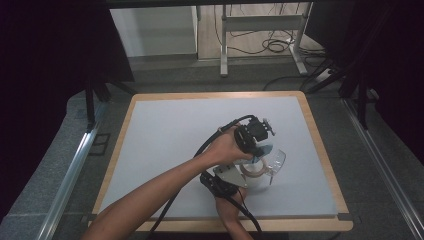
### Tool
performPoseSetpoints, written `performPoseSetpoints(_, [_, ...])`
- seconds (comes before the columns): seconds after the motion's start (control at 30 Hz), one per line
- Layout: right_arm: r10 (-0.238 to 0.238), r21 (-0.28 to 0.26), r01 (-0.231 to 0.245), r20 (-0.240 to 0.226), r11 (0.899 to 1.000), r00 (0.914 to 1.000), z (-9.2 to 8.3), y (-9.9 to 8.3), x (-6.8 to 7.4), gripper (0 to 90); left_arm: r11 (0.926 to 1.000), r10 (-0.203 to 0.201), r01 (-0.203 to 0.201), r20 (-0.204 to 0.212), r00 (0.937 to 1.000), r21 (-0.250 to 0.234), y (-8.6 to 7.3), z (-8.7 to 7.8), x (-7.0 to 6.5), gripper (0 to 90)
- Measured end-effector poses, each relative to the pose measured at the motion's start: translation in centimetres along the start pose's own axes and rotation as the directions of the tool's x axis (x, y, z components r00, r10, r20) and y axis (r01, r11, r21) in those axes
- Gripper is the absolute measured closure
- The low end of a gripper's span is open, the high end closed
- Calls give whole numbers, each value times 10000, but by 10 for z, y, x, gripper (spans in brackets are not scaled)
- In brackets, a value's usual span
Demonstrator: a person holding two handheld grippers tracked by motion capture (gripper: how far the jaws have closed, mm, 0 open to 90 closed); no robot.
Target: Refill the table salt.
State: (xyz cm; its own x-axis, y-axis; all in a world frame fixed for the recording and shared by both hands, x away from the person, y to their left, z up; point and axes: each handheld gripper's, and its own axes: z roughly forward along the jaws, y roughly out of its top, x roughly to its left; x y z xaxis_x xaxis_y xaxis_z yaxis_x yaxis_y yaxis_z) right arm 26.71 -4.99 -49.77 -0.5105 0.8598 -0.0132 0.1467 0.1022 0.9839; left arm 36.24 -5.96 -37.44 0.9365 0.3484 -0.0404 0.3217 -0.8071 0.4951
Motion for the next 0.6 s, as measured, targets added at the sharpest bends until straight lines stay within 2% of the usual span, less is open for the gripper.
performPoseSetpoints(0.23, [104,-39,-104,12,9999,9999,0,1,-1,454,10000,-23,23,11,10000,40,2,0,0,900])
performPoseSetpoints(0.37, [116,-92,-116,7,9999,9999,0,3,-1,455,9999,93,-92,-56,9999,140,5,-2,-1,900])
performPoseSetpoints(0.6, [70,-188,-69,89,9998,9999,-3,5,-3,454,9999,141,-141,16,9999,21,7,-4,-3,900])
